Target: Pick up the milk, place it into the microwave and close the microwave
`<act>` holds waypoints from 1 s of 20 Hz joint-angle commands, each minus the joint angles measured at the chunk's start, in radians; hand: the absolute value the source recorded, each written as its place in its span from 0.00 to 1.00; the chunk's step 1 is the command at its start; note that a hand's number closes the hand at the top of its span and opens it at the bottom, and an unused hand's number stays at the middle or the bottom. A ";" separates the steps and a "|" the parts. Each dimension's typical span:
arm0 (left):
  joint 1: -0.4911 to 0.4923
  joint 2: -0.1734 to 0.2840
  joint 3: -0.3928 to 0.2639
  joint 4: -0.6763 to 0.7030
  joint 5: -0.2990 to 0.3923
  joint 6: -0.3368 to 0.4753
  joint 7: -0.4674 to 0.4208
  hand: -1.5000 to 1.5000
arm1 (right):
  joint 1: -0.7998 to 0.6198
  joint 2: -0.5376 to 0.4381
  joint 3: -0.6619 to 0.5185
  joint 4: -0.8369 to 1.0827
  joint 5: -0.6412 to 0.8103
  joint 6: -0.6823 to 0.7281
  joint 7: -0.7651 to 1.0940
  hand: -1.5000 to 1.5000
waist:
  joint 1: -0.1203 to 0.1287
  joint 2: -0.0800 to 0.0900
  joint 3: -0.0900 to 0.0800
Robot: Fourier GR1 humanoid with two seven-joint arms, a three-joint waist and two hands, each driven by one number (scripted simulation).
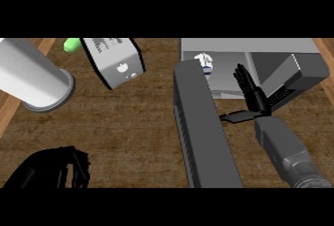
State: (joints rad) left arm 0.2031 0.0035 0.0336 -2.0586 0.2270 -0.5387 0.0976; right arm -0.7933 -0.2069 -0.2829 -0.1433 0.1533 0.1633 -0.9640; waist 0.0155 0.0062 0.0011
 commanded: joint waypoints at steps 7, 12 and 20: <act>-0.100 -0.003 -0.185 0.059 -0.139 0.092 0.018 1.00 | 0.234 -0.050 0.027 -0.123 -0.018 0.101 -0.094 0.00 | -0.019 -0.006 -0.001; -0.199 -0.004 -0.313 0.163 -0.221 0.213 -0.047 1.00 | 0.344 -0.064 0.046 -0.264 -0.049 0.149 -0.044 0.00 | -0.037 -0.012 -0.002; -0.347 -0.004 -0.475 0.486 -0.382 0.275 -0.152 1.00 | 0.529 -0.111 0.087 -0.415 -0.075 0.220 -0.090 0.00 | -0.051 -0.009 -0.002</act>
State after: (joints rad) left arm -0.1119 0.0001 -0.3337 -1.6814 -0.0790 -0.3146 -0.0190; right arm -0.3513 -0.2984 -0.2022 -0.5074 0.0991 0.2619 -0.9581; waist -0.0297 -0.0039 -0.0010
